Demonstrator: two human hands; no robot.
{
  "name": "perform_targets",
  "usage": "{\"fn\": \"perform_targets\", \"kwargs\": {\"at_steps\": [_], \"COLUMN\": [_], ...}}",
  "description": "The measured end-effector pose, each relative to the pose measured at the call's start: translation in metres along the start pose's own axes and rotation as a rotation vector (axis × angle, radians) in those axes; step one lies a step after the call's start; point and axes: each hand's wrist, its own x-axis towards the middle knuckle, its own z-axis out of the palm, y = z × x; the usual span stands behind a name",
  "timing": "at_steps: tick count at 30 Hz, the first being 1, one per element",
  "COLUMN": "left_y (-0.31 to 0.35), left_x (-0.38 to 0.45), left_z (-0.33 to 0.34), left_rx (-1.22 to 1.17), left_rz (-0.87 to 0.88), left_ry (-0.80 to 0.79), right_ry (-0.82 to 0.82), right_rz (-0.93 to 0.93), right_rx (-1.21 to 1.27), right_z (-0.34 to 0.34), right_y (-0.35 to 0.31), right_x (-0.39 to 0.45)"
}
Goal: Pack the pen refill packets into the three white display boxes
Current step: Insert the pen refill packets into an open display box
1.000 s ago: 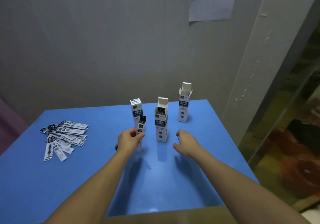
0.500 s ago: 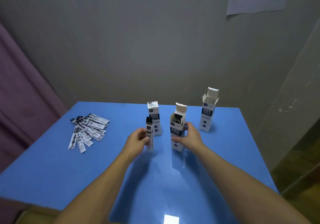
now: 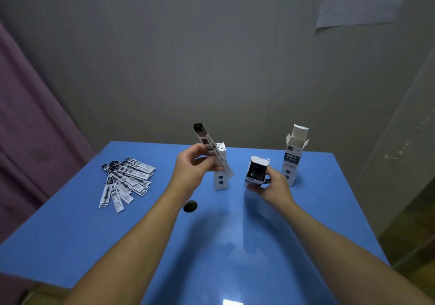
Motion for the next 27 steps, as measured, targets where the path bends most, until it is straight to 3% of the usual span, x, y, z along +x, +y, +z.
{"fn": "perform_targets", "kwargs": {"at_steps": [5, 11, 19, 27], "left_y": [0.033, 0.038, 0.030, 0.023], "left_x": [0.003, 0.008, 0.018, 0.023], "left_z": [0.019, 0.031, 0.034, 0.028], "left_rx": [-0.135, -0.061, 0.255, 0.478], "left_rz": [0.127, 0.157, 0.213, 0.336], "left_ry": [-0.093, -0.218, -0.226, -0.252], "right_ry": [-0.022, -0.049, -0.112, -0.131], "right_rz": [0.004, -0.006, 0.082, -0.028], "right_rx": [0.015, -0.001, 0.014, -0.029], "right_z": [-0.003, 0.000, 0.000, 0.000], "right_y": [-0.011, -0.025, -0.036, -0.034], "right_x": [0.000, -0.001, -0.003, -0.006]}}
